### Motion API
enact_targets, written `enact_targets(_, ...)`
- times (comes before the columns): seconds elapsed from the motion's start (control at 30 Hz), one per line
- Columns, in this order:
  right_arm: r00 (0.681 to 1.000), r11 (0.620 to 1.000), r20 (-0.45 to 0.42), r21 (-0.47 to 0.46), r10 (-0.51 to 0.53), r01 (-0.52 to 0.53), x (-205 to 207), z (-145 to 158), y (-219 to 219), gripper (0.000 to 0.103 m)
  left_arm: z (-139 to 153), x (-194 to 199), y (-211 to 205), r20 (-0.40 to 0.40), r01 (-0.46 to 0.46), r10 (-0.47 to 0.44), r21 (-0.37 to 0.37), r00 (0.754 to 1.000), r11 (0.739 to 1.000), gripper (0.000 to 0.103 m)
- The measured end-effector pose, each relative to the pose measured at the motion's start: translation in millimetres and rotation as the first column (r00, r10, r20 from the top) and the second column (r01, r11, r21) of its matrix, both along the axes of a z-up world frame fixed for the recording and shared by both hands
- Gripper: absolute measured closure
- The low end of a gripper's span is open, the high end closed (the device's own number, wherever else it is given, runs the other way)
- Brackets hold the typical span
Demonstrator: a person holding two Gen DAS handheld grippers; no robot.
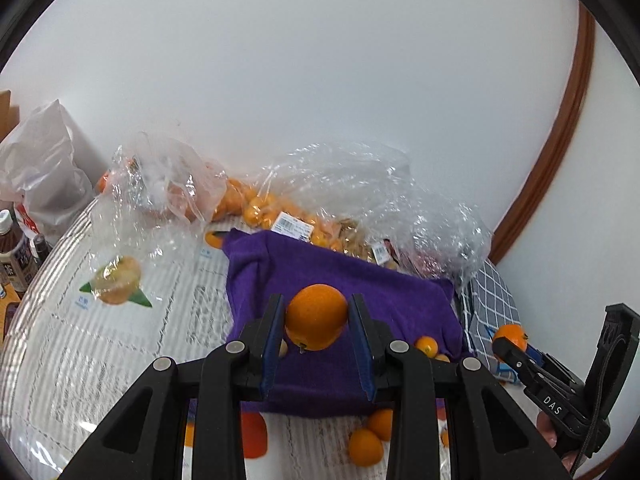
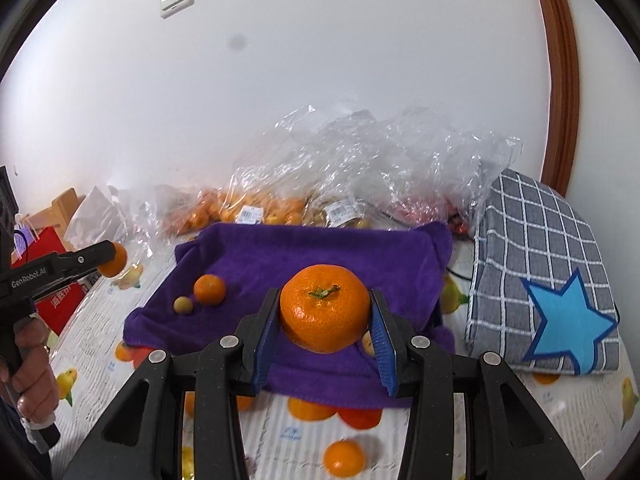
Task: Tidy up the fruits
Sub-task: 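Carry both held fruits over the purple towel and lower them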
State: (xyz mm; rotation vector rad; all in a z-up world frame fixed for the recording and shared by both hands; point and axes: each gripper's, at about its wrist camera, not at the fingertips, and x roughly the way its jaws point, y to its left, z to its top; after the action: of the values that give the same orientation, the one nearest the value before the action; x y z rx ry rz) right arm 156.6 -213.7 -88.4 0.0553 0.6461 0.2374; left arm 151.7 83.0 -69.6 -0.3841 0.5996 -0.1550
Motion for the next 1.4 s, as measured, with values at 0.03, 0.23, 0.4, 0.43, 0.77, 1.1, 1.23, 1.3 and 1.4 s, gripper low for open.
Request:
enact_targets(0.03,1.0,1.0,0.001,-0.001,-0.003,0.003,3,0,-3,0.06,0,4,3,-0.004,-0.005,0.005,-0.007,1.0,1.0,0.072)
enact_targets(0.23,1.0,0.999,0.0,-0.017,-0.026,0.026,27,-5,-16,0.06,-9,29,7,-0.04,-0.008,0.006,-0.046,0.999,0.999,0.072)
enact_targets(0.4,0.998,0.999,-0.049,-0.012,-0.05,0.05,54,-21,-28,0.06,-24,58,-13,-0.078,0.011,-0.011,-0.006,0.997,1.0,0.072)
enact_targets(0.43,0.997,0.999,-0.059,-0.013,-0.051,0.05,60,-24,-30,0.06,-27,64,-18,-0.088,0.016,-0.016,0.002,0.996,1.0,0.072)
enact_targets(0.77,0.984,0.999,-0.177,-0.046,-0.038,0.03,112,-62,-22,0.06,-61,117,-55,-0.215,0.042,-0.01,0.145,0.977,0.989,0.072)
enact_targets(1.1,0.964,0.996,-0.26,-0.09,-0.051,0.028,139,-87,-10,0.06,-76,133,-59,-0.258,0.064,-0.023,0.154,0.966,0.986,0.072)
enact_targets(1.23,0.96,0.994,-0.276,-0.104,-0.045,0.017,140,-93,-7,0.061,-84,138,-60,-0.288,0.075,-0.034,0.13,0.957,0.989,0.072)
enact_targets(1.3,0.959,0.995,-0.279,-0.103,-0.041,0.013,140,-93,-7,0.06,-89,140,-61,-0.303,0.08,-0.041,0.117,0.952,0.99,0.072)
enact_targets(1.4,0.959,0.995,-0.281,-0.099,-0.042,0.014,140,-94,-8,0.06,-90,138,-62,-0.299,0.079,-0.043,0.11,0.953,0.991,0.072)
